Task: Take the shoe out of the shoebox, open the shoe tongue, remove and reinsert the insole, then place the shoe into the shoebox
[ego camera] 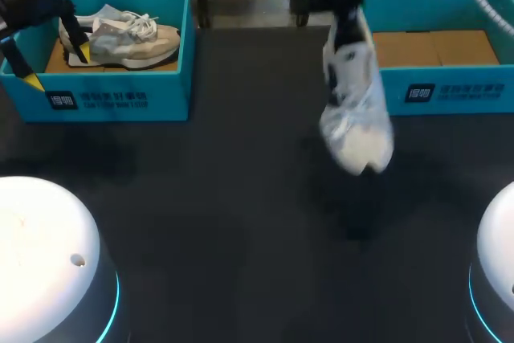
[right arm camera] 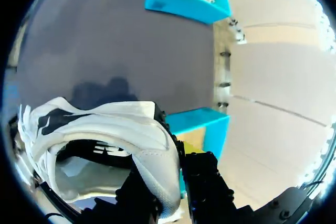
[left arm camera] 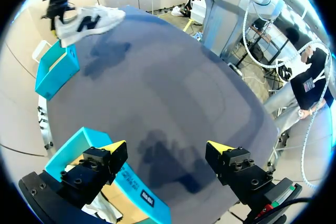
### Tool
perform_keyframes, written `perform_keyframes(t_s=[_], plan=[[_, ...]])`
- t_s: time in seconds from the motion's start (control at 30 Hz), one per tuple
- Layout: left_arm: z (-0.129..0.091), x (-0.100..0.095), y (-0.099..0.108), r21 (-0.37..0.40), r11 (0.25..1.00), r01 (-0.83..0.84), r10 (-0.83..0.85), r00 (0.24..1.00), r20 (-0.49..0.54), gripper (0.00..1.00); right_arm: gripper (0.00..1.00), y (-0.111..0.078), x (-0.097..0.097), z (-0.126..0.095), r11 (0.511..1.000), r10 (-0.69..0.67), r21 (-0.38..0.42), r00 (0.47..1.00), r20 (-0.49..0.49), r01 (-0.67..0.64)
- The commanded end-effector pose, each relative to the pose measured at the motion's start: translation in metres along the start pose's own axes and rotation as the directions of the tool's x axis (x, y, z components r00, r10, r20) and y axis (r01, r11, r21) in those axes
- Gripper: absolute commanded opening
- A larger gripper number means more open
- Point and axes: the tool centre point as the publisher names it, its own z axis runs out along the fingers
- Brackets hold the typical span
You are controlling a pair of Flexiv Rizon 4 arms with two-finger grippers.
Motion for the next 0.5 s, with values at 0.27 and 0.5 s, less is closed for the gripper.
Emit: perform_keyframes(t_s=[0.27, 0.5], plan=[[0.0, 0.0, 0.0, -0.004, 1.0, -0.001, 0.001, 1.0, -0.002, 1.0, 0.0, -0.079, -0.056, 0.005, 0.997, -0.043, -0.068, 0.997, -0.069, 0.039], [0.0, 0.0, 0.0, -0.004, 1.0, -0.001, 0.001, 1.0, -0.002, 1.0, 0.0, -0.079, -0.056, 0.005, 0.997, -0.043, -0.068, 0.997, -0.069, 0.039]])
